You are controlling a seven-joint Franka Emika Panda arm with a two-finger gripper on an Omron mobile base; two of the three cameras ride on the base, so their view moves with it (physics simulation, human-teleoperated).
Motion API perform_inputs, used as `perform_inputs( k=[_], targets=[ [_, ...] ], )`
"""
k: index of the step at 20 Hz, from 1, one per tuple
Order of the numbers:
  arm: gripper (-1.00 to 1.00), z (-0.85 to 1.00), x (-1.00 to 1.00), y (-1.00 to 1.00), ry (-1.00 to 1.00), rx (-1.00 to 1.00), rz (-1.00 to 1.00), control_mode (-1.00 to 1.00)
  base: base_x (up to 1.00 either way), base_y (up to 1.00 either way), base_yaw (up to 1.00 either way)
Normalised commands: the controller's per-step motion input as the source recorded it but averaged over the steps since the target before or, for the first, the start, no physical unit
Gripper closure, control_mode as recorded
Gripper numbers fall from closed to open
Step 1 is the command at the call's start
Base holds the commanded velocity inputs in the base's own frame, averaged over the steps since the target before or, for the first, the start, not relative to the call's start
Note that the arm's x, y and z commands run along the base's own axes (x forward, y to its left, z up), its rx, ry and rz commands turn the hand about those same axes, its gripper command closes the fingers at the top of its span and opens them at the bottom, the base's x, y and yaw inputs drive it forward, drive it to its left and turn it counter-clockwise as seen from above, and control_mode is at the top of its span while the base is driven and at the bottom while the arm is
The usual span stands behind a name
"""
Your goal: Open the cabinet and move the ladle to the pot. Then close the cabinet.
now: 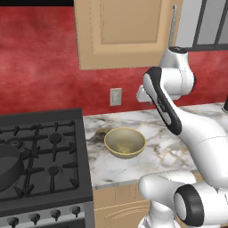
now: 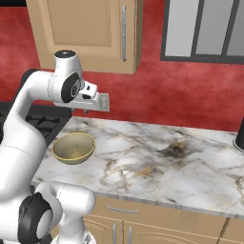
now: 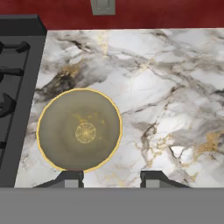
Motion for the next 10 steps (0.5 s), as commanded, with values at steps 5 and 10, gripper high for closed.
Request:
perform_inputs(
  k=[5, 10],
  targets=[
    [-1.0, 0.02, -0.1, -0.09, -0.07, 0.0, 0.0, -1.0, 0.0, 0.0, 0.0],
    [-1.0, 0.25, -0.17, -0.43, -0.13, 0.0, 0.0, -1.0, 0.0, 0.0, 0.0]
  ],
)
